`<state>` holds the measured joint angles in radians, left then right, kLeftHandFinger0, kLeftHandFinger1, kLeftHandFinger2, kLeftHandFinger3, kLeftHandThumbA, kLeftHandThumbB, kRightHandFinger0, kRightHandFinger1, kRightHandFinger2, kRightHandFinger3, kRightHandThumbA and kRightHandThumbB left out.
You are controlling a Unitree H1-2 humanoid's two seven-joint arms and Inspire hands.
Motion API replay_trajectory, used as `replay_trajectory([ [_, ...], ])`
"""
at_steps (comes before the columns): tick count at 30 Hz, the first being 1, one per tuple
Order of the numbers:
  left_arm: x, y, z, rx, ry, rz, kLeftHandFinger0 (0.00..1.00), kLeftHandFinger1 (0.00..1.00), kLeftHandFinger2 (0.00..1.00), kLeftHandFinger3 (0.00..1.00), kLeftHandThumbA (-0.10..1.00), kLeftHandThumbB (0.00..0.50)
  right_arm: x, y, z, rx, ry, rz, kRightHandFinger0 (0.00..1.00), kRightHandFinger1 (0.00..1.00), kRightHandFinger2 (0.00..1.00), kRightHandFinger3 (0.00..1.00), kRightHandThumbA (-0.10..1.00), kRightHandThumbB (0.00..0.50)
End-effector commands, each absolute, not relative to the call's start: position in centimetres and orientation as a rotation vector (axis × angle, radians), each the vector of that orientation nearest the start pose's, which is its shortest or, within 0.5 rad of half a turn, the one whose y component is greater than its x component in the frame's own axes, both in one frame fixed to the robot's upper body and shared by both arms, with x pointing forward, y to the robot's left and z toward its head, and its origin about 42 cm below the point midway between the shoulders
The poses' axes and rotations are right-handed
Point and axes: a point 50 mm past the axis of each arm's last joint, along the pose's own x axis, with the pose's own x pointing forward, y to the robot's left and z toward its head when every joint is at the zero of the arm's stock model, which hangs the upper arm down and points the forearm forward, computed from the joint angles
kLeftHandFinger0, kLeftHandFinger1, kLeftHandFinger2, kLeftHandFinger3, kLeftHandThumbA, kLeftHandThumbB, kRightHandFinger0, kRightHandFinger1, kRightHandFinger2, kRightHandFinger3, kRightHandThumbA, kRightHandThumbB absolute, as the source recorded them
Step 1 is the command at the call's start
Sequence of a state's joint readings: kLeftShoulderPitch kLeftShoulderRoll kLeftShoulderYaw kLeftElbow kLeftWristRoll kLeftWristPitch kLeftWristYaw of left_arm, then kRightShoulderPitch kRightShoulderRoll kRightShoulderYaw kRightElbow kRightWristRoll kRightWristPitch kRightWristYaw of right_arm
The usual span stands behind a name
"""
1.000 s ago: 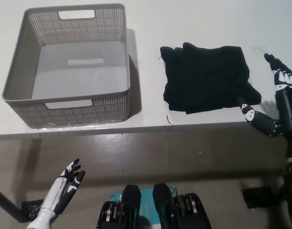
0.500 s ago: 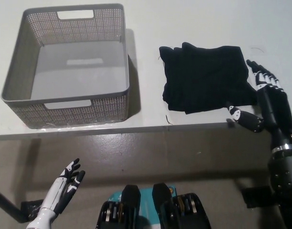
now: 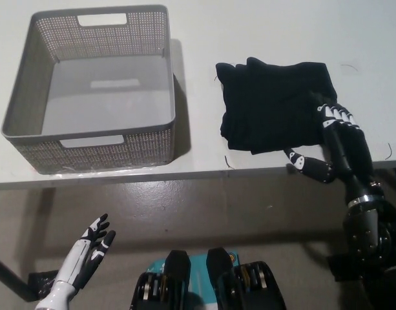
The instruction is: Use the right hand to pick up a t shirt on the right hand side and place it into a contianer on the left side
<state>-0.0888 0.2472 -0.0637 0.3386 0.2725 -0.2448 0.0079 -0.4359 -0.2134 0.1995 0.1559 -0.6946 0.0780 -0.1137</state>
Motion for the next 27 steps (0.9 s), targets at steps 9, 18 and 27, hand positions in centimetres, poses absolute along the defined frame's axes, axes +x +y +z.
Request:
replay_trajectory([
  [9, 31.8, 28.5, 6.9, 0.553, -0.056, -0.143, 0.9, 0.92, 0.98, 1.0, 1.0, 0.398, 43.4, -18.5, 22.6, -0.95, -0.412, -0.032, 1.0, 1.0, 1.0, 1.0, 0.81, 0.443],
  [18, 32.1, 28.5, 7.4, 0.558, -0.055, -0.144, 0.93, 0.93, 0.98, 1.0, 1.0, 0.411, 44.1, -18.1, 23.0, -0.936, -0.415, -0.018, 1.0, 1.0, 1.0, 1.0, 0.89, 0.458],
  [27, 32.4, 28.6, 7.6, 0.558, -0.067, -0.144, 0.94, 0.94, 1.0, 1.0, 1.0, 0.381, 44.2, -18.3, 22.4, -0.942, -0.405, -0.015, 1.0, 1.0, 1.0, 1.0, 0.87, 0.454],
])
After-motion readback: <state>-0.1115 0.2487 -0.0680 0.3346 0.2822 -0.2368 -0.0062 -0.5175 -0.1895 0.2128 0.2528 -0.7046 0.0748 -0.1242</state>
